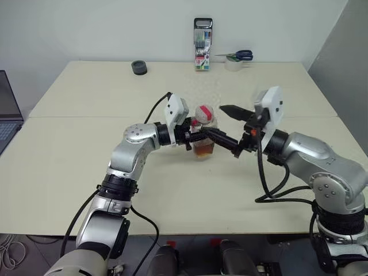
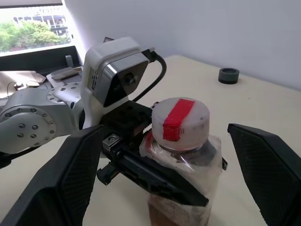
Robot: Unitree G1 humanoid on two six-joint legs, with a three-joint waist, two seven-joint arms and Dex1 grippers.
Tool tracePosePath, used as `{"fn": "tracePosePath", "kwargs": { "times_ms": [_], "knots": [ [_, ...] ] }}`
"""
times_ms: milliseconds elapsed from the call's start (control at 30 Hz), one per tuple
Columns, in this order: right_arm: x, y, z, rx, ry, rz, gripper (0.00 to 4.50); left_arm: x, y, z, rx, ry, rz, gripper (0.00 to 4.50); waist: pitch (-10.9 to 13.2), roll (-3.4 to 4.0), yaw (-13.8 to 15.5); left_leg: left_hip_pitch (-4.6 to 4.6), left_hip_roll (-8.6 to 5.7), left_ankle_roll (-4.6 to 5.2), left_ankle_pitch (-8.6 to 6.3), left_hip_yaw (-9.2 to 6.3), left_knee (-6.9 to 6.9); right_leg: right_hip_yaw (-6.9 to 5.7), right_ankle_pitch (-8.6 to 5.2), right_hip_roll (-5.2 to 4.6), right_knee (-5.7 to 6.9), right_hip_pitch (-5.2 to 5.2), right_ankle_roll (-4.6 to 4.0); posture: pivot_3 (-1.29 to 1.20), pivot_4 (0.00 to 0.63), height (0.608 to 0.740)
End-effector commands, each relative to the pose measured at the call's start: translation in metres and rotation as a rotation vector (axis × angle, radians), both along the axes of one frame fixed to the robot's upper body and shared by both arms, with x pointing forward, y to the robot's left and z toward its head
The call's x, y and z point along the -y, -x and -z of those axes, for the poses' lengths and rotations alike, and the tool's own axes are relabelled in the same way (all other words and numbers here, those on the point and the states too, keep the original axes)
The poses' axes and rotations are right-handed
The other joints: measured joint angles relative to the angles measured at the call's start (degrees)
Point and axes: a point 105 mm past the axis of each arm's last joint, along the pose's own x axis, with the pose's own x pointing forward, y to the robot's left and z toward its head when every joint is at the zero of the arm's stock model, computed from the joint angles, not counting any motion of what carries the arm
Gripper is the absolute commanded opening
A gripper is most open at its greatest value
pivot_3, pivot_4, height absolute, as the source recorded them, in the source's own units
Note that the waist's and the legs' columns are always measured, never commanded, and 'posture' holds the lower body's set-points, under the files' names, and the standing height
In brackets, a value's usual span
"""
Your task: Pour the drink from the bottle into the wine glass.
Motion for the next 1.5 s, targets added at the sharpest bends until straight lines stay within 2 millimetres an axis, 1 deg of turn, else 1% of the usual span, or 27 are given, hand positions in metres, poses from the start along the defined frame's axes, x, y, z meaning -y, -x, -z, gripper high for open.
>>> {"fn": "tracePosePath", "kwargs": {
  "times_ms": [33, 200, 300, 533, 633, 800, 833, 933, 1000, 1067, 1167, 1233, 1300, 1333, 1367, 1433, 1500],
  "knots": [
    [-0.005, 0.0, -0.013, 0.087, -0.007, 0.014, 4.5, 0.007, 0.008, -0.011, 0.065, -0.014, 0.087, 1.76, 0.0, 0.0, 0.0, -0.01, 0.0, 0.0, 0.0, -0.02, 0.01, -0.03, 0.0, 0.0, 0.0, 0.0, 0.0, 0.0, 0.15, 0.74],
    [-0.013, -0.004, -0.009, 0.091, 0.002, 0.012, 4.5, 0.008, 0.009, -0.007, 0.079, -0.037, 0.106, 1.76, 0.0, 0.01, -0.01, -0.01, 0.02, 0.0, 0.0, -0.07, 0.01, -0.1, 0.0, 0.0, 0.01, -0.01, -0.01, 0.0, 0.15, 0.74],
    [-0.013, -0.006, -0.004, 0.083, 0.02, 0.015, 4.5, 0.008, 0.009, -0.006, 0.09, -0.042, 0.106, 1.76, 0.01, 0.01, -0.01, -0.03, 0.02, 0.0, 0.0, -0.09, 0.01, -0.12, 0.0, 0.0, 0.01, -0.01, -0.02, 0.0, 0.15, 0.74],
    [-0.014, -0.01, 0.002, 0.062, 0.03, 0.016, 4.5, 0.007, 0.01, -0.005, 0.099, -0.046, 0.107, 1.76, 0.01, 0.01, -0.02, -0.03, 0.02, 0.0, 0.0, -0.13, 0.01, -0.15, 0.01, 0.0, 0.01, -0.01, -0.03, 0.0, 0.15, 0.74],
    [-0.015, -0.011, 0.001, 0.061, 0.02, 0.008, 3.94, 0.007, 0.011, -0.005, 0.101, -0.048, 0.105, 1.76, 0.01, 0.01, -0.03, -0.03, 0.02, 0.0, 0.0, -0.13, 0.01, -0.15, 0.01, 0.0, 0.01, -0.01, -0.03, 0.0, 0.15, 0.74],
    [-0.018, -0.008, 0.003, 0.059, 0.022, -0.025, 2.17, 0.006, 0.013, -0.003, 0.095, -0.046, 0.107, 1.76, 0.01, 0.01, -0.05, -0.04, 0.02, 0.0, 0.0, -0.15, 0.01, -0.17, 0.01, 0.0, 0.01, -0.01, -0.04, 0.0, 0.15, 0.74],
    [-0.019, -0.007, 0.003, 0.06, 0.024, -0.04, 1.92, 0.006, 0.014, -0.003, 0.091, -0.047, 0.11, 1.76, 0.01, 0.01, -0.05, -0.04, 0.02, 0.0, 0.0, -0.16, 0.01, -0.17, 0.01, 0.0, 0.01, -0.01, -0.04, 0.0, 0.15, 0.74],
    [-0.023, -0.002, 0.004, 0.069, 0.048, -0.113, 1.93, 0.005, 0.015, -0.003, 0.077, -0.044, 0.119, 1.76, 0.01, 0.01, -0.06, -0.04, 0.02, 0.0, 0.0, -0.17, 0.01, -0.18, 0.01, 0.0, 0.01, -0.01, -0.04, 0.0, 0.15, 0.74],
    [-0.026, 0.003, 0.008, 0.087, 0.113, -0.217, 1.93, 0.006, 0.017, -0.004, 0.061, -0.037, 0.131, 1.76, 0.02, 0.02, -0.08, -0.04, 0.01, 0.01, 0.0, -0.16, 0.01, -0.18, 0.01, 0.0, 0.01, -0.01, -0.04, 0.0, 0.15, 0.74],
    [-0.024, 0.003, 0.011, 0.108, 0.189, -0.313, 1.93, 0.006, 0.018, -0.004, 0.052, -0.04, 0.148, 1.76, 0.02, 0.03, -0.11, -0.04, -0.01, 0.01, 0.0, -0.15, 0.02, -0.18, 0.01, -0.01, 0.0, 0.0, -0.04, 0.0, 0.15, 0.74],
    [-0.012, -0.01, 0.009, 0.116, 0.321, -0.453, 1.93, 0.005, 0.021, -0.002, 0.053, -0.069, 0.179, 1.76, 0.06, 0.08, -0.21, -0.02, -0.01, 0.02, 0.01, -0.1, 0.02, -0.19, 0.01, -0.01, -0.02, 0.0, -0.04, 0.0, 0.15, 0.74],
    [-0.01, -0.015, 0.005, 0.08, 0.339, -0.496, 1.93, 0.003, 0.02, -0.002, 0.055, -0.07, 0.177, 1.76, 0.06, 0.08, -0.4, 0.0, 0.01, 0.02, 0.01, -0.12, 0.0, -0.22, 0.01, 0.0, -0.01, 0.01, -0.04, 0.0, 0.15, 0.74],
    [-0.008, -0.015, 0.005, 0.049, 0.324, -0.521, 1.93, 0.003, 0.019, -0.003, 0.054, -0.066, 0.172, 1.76, 0.05, 0.08, -0.49, 0.0, 0.04, 0.02, 0.01, -0.15, 0.0, -0.25, 0.02, 0.02, 0.0, 0.0, -0.06, 0.0, 0.15, 0.74],
    [-0.006, -0.018, 0.002, 0.063, 0.303, -0.484, 1.93, 0.003, 0.019, -0.003, 0.052, -0.062, 0.169, 1.76, 0.05, 0.08, -0.48, -0.01, 0.05, 0.02, 0.01, -0.18, 0.0, -0.27, 0.02, 0.01, 0.01, 0.0, -0.07, 0.0, 0.15, 0.74],
    [-0.004, -0.021, 0.0, 0.068, 0.277, -0.46, 2.49, 0.003, 0.019, -0.003, 0.05, -0.058, 0.168, 1.76, 0.06, 0.08, -0.48, -0.03, 0.05, 0.02, 0.01, -0.21, -0.01, -0.27, 0.03, 0.0, 0.0, -0.01, -0.08, 0.0, 0.15, 0.74],
    [0.003, -0.024, -0.004, 0.096, 0.253, -0.396, 2.93, 0.004, 0.02, -0.002, 0.045, -0.055, 0.166, 1.76, 0.05, 0.08, -0.4, -0.08, 0.03, 0.02, 0.01, -0.23, -0.01, -0.28, 0.03, -0.05, 0.0, -0.03, -0.08, 0.0, 0.15, 0.74],
    [0.008, -0.023, -0.01, 0.115, 0.223, -0.349, 3.59, 0.004, 0.02, -0.002, 0.038, -0.052, 0.163, 1.76, 0.06, 0.09, -0.32, -0.16, 0.02, 0.02, 0.01, -0.3, 0.01, -0.31, 0.03, -0.16, 0.01, -0.05, -0.08, 0.0, 0.15, 0.74]
  ]
}}
